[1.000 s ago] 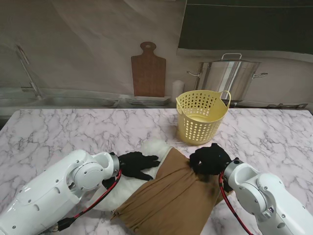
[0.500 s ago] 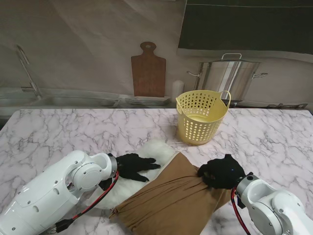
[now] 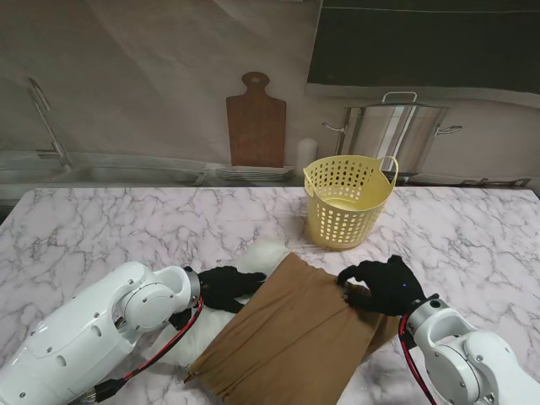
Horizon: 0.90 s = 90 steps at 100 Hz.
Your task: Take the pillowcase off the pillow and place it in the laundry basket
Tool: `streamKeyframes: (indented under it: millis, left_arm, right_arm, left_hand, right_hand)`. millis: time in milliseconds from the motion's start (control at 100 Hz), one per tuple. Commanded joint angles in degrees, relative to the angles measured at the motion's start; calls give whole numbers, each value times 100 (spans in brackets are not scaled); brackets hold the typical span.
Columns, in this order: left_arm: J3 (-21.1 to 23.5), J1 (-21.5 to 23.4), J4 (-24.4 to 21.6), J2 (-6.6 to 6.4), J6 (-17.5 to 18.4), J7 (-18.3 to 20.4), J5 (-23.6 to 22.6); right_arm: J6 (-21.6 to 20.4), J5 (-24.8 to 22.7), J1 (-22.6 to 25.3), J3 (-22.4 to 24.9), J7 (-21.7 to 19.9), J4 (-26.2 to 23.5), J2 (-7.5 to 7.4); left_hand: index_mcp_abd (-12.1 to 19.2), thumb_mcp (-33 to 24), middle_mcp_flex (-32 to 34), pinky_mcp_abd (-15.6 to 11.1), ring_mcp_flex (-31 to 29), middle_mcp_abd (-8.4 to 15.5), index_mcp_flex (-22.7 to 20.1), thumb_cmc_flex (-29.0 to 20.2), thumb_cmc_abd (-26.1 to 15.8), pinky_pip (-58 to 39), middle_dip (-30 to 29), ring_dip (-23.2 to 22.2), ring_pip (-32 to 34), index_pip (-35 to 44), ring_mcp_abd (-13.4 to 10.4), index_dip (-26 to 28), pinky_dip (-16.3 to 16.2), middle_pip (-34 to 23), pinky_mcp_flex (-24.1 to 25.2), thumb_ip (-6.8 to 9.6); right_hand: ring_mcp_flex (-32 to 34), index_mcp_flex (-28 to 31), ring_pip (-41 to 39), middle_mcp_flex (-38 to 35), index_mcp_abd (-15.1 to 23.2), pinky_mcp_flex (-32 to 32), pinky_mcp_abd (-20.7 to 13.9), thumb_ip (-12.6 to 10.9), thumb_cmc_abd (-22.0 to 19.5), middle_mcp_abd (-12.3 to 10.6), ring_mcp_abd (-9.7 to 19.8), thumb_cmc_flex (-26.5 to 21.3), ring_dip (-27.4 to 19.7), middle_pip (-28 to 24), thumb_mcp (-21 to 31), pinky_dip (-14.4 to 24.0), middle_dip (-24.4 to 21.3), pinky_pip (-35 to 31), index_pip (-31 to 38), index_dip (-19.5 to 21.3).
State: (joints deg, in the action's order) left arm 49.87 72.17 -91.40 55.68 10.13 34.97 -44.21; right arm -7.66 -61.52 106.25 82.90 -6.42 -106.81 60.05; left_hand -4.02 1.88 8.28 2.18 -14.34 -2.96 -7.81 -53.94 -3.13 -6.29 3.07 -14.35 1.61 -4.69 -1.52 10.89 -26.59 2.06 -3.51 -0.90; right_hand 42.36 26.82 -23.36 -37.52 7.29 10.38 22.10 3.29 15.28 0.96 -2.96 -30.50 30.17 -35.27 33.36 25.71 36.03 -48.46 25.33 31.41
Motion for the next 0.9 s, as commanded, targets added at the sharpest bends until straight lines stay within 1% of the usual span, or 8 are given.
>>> streamKeyframes:
  millis: [0,190,280,400,540,690,830,890]
  left_arm:
    - [-74,120,348,-73,-64,120,-69]
    - [-12,158,355,-31,75,-132,-96]
    - [3,172,341,-13,142,-239,-133]
    - [74,243,271,0,215,-328,-197]
    - [182,326,203,-2,278,-324,-221]
    - [218,317,195,-18,244,-204,-188]
    - [201,288,210,-34,187,-90,-136]
    - [193,278,214,-41,167,-50,-118]
  right_arm:
    - [-39,4,-125,-63,-84,-182,-7]
    - [-178,-226,-548,-254,-432,-275,-60]
    - [-297,-197,-844,-369,-768,-284,-98]
    - [-319,-206,-1325,-658,-1155,-124,-147]
    - [-262,-249,-1780,-1047,-1502,122,-190]
    - [-110,-309,-2072,-1431,-1753,325,-221]
    - [-15,-302,-2255,-1794,-1795,570,-239]
    - [-7,-260,-2291,-1901,-1810,662,-248]
  left_hand:
    - [-350,-65,-25,236,-359,-393,-35,-638,661,-2501,55,-132,527,307,828,5,-86,-179,-70,6]
    - [-180,-99,14,258,-421,-400,-16,-803,686,-2536,70,-152,550,336,807,-49,-116,-209,-95,22]
    - [-68,-109,42,266,-447,-378,-48,-909,691,-2560,84,-161,557,346,801,-64,-131,-228,-103,25]
    - [-2,-122,117,275,-491,-368,-78,-1033,672,-2584,108,-173,570,349,802,-84,-143,-269,-113,32]
    - [114,-101,347,296,-586,-369,-269,-1089,676,-2618,175,-190,595,416,789,-64,-153,-386,-147,29]
    - [162,-92,546,303,-640,-376,-438,-1112,678,-2643,282,-200,595,515,773,46,-157,-479,-157,30]
    - [159,-89,655,310,-672,-383,-526,-1120,677,-2654,355,-207,594,585,784,158,-154,-488,-164,31]
    - [145,-85,690,301,-676,-397,-546,-1109,669,-2656,378,-208,590,598,791,191,-152,-484,-165,31]
  right_hand:
    - [-93,-498,-303,326,-329,-153,148,-107,-99,-78,21,265,242,-405,-302,-50,333,85,-486,-3]
    - [-585,-1661,-371,1225,-276,-294,157,-212,261,117,11,56,234,-311,-292,-22,429,192,-1749,-494]
    - [-653,-1804,-598,1371,-31,-318,183,-297,663,42,67,-119,381,-655,682,-8,762,275,-2170,-504]
    - [-700,-1673,-773,1440,454,-315,205,-310,1132,6,109,-381,451,-856,2760,-24,1055,332,-1909,-228]
    - [-940,-1436,-750,1721,924,-438,201,-302,1387,118,98,-792,394,-795,3816,-156,1021,464,-1445,-105]
    - [-1284,-1010,-577,2053,1180,-671,215,-269,1485,321,49,-1046,247,-277,4112,-379,574,652,-907,-194]
    - [-1519,-844,-405,2205,1139,-866,253,-240,1501,402,22,-967,124,39,4084,-590,207,835,-735,-396]
    - [-1663,-460,-291,2277,1071,-964,277,-120,1204,466,-17,-749,43,183,3263,-727,1,869,-427,-503]
